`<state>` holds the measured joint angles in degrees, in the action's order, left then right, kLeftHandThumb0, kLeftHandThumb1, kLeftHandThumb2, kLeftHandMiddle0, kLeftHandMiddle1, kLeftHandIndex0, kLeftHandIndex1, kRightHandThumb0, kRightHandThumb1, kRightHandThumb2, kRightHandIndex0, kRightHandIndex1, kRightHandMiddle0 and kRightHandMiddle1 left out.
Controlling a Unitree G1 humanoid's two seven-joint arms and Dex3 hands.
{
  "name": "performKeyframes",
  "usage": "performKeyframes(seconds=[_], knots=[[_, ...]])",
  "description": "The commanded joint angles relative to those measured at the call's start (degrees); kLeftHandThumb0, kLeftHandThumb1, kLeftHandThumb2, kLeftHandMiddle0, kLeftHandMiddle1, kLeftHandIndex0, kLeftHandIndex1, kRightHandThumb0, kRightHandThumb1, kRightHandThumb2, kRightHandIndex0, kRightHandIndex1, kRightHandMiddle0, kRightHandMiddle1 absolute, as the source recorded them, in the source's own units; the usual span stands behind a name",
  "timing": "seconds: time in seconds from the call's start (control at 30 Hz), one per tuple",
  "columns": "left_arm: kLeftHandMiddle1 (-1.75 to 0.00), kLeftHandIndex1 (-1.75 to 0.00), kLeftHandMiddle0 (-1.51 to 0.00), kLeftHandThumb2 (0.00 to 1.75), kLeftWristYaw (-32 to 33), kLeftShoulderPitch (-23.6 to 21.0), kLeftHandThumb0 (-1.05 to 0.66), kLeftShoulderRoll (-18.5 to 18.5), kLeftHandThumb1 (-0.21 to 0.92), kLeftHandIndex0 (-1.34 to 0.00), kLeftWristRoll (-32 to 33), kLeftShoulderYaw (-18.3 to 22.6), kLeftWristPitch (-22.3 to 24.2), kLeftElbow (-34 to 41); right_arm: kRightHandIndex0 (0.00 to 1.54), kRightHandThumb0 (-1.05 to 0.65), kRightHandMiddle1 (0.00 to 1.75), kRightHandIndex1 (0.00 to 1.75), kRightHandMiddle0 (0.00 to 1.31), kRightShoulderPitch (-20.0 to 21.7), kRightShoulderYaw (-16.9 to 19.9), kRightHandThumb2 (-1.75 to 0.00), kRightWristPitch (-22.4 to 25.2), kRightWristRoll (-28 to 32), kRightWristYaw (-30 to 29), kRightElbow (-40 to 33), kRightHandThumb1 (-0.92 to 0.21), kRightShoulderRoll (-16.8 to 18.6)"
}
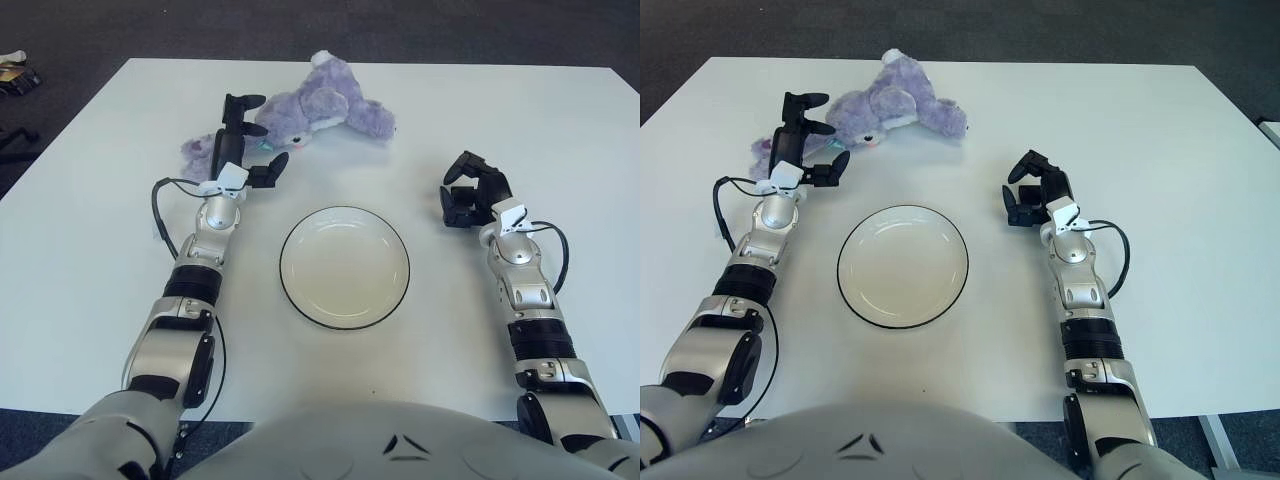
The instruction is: Put the doll into the plate.
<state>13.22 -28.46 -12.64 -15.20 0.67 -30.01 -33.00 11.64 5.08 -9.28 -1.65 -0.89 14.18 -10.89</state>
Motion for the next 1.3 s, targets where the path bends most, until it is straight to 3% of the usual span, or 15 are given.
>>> performKeyframes(seconds=[0.0, 0.23, 0.47, 0.8, 1.03, 1.27], knots=[[-1.16, -1.01, -0.19, 1.18, 0.6, -0.94, -0.44, -0.03, 0.22, 0.0, -0.46, -0.05, 0.83, 1.09, 1.31, -0.48, 1.75, 1.75, 0.6, -1.97, 2.51, -1.3, -6.13, 4.35, -0.48, 3.55, -0.33, 3.85], [-1.16, -1.05, -0.14, 1.2, 1.32, -1.93, -0.42, -0.19, 0.22, 0.0, -1.03, -0.34, 0.64, 0.27, 1.33, -0.46, 1.75, 1.75, 0.58, 0.06, 5.59, -1.27, -17.8, 8.65, 0.69, 9.74, -0.36, 5.82], [-1.15, -1.07, -0.15, 1.18, 2.09, -3.38, -0.46, -0.44, 0.24, 0.0, -1.6, -0.56, 0.16, -1.35, 1.36, -0.49, 1.75, 1.75, 0.63, 1.53, 6.79, -1.35, -23.88, 8.64, -0.06, 13.94, -0.29, 6.5], [-1.11, -1.07, -0.13, 1.09, 3.8, -6.25, -0.58, -1.13, 0.32, 0.0, -5.01, -1.32, 4.12, 0.76, 1.37, -0.51, 1.75, 1.75, 0.67, 2.64, 7.47, -1.4, -27.39, 8.87, 0.22, 17.01, -0.25, 6.73], [-1.12, -1.12, -0.01, 1.0, 9.46, -8.14, -0.72, -4.2, 0.38, 0.0, -15.67, -4.61, 8.22, 3.5, 1.37, -0.5, 1.75, 1.75, 0.65, 2.98, 7.59, -1.38, -27.8, 8.86, 0.07, 17.75, -0.27, 7.0], [-1.21, -1.11, -0.02, 0.89, 6.9, -10.76, -0.83, -6.74, 0.47, 0.0, -21.01, -7.79, 13.34, 6.21, 1.36, -0.5, 1.75, 1.75, 0.65, 3.11, 7.48, -1.37, -26.87, 8.36, -0.55, 17.77, -0.28, 7.09]])
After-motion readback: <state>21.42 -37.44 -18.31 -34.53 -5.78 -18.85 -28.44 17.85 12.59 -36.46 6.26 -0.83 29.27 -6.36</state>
